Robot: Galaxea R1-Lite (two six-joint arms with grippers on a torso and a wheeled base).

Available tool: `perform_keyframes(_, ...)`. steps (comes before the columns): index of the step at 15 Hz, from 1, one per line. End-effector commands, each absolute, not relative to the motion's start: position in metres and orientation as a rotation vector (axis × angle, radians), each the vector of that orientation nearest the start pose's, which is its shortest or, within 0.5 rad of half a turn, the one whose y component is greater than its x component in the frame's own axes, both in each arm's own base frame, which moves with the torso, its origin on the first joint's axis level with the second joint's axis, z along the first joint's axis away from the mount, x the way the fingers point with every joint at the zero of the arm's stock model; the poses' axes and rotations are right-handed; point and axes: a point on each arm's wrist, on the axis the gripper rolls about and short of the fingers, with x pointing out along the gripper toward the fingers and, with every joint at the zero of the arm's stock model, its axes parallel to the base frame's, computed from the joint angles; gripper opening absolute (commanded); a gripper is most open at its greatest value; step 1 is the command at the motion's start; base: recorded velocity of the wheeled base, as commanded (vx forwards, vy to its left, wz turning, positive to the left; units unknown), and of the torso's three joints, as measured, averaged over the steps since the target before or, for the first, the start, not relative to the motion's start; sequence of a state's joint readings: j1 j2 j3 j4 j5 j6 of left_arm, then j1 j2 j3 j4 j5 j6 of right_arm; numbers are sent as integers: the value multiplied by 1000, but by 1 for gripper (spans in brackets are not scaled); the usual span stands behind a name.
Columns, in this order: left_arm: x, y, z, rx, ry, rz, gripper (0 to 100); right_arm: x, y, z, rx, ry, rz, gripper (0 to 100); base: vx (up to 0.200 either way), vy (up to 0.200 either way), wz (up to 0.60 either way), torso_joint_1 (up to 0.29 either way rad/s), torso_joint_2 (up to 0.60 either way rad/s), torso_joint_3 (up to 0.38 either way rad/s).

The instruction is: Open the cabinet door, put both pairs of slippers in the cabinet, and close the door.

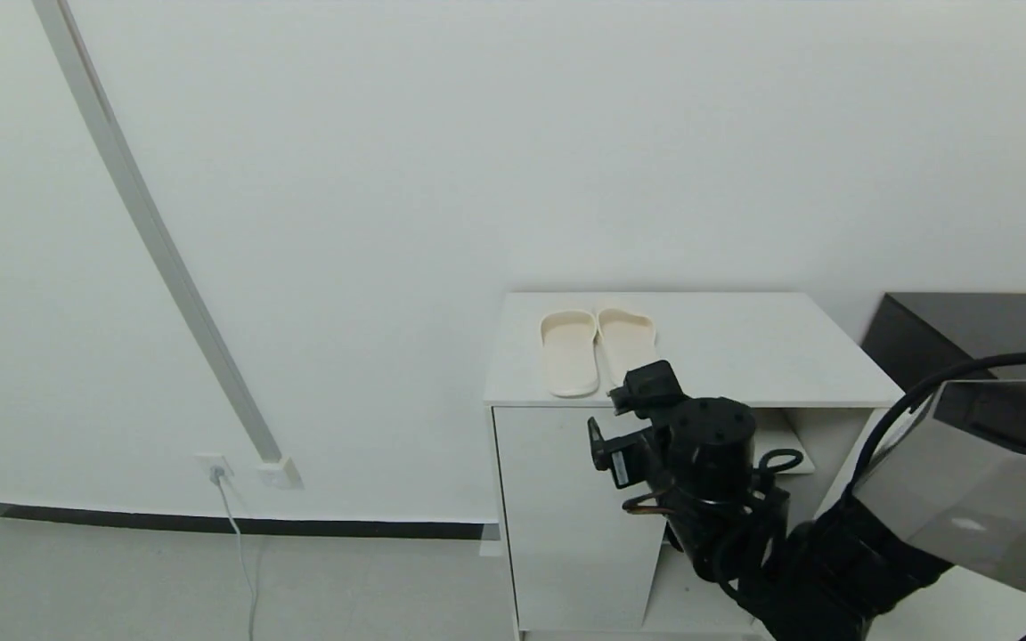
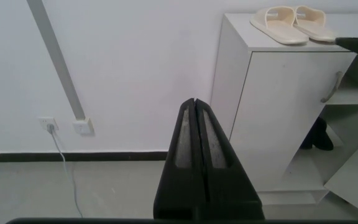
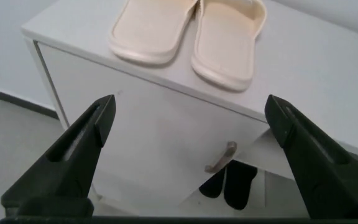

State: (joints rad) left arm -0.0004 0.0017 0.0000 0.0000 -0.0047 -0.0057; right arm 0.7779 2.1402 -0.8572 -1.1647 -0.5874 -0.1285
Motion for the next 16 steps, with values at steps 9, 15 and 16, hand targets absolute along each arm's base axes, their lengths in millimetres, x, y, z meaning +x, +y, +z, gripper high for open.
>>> perform_keyframes(9, -23, 0, 76, -14, 2, -5, 0, 294, 286, 180, 47, 266, 146, 100, 44, 0, 0, 1, -1, -1)
perform_keyframes(15, -23, 0, 76, -14, 2, -6, 0, 291, 282, 164, 23, 301, 141, 100, 200, 0, 0, 2, -1, 1)
perform_keyframes(16, -23, 0, 76, -14, 2, -6, 0, 290, 281, 160, 21, 311, 139, 100, 200, 0, 0, 2, -2, 2)
